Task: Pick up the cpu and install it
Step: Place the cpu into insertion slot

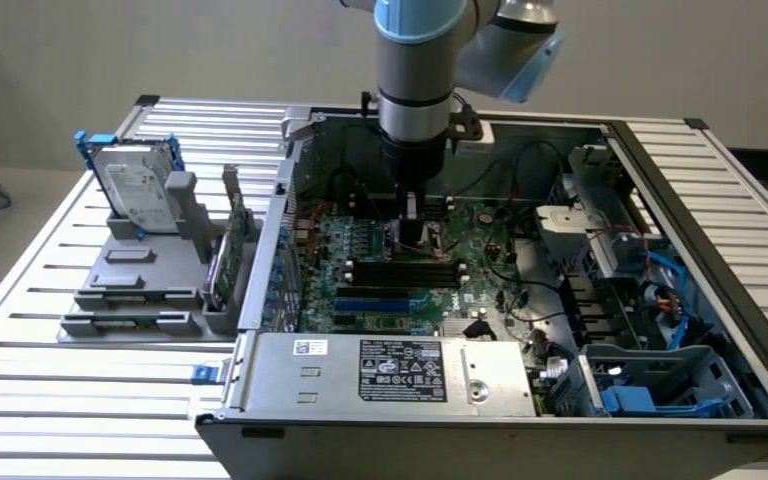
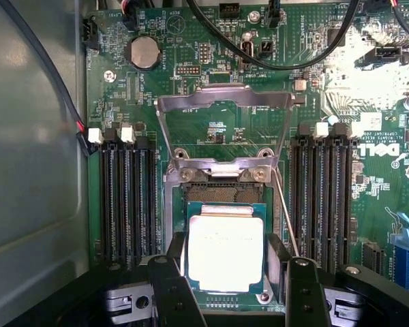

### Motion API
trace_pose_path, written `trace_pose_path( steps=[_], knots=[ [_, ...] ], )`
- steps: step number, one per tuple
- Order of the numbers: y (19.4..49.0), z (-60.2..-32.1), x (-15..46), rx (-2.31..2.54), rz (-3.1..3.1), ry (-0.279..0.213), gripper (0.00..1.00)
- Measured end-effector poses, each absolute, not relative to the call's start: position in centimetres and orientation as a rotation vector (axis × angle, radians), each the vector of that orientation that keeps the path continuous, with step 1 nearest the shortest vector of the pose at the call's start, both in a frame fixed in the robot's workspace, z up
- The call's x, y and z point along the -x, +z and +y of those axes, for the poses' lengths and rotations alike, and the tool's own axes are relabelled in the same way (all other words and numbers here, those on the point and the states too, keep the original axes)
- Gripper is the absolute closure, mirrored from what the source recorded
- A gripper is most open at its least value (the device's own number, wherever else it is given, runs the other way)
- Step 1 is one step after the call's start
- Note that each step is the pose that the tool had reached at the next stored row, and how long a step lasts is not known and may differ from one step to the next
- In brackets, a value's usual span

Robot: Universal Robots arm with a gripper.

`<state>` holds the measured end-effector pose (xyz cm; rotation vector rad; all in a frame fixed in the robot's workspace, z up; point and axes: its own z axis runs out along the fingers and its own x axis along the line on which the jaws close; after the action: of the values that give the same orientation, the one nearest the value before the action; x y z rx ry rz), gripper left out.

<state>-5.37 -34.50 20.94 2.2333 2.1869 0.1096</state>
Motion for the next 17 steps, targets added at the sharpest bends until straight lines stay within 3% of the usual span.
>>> trace_pose_path(
  steps=[17],
  knots=[
    [20.53, -34.55, 5.02, -2.232, 2.185, 0.106, 0.45]
  ],
)
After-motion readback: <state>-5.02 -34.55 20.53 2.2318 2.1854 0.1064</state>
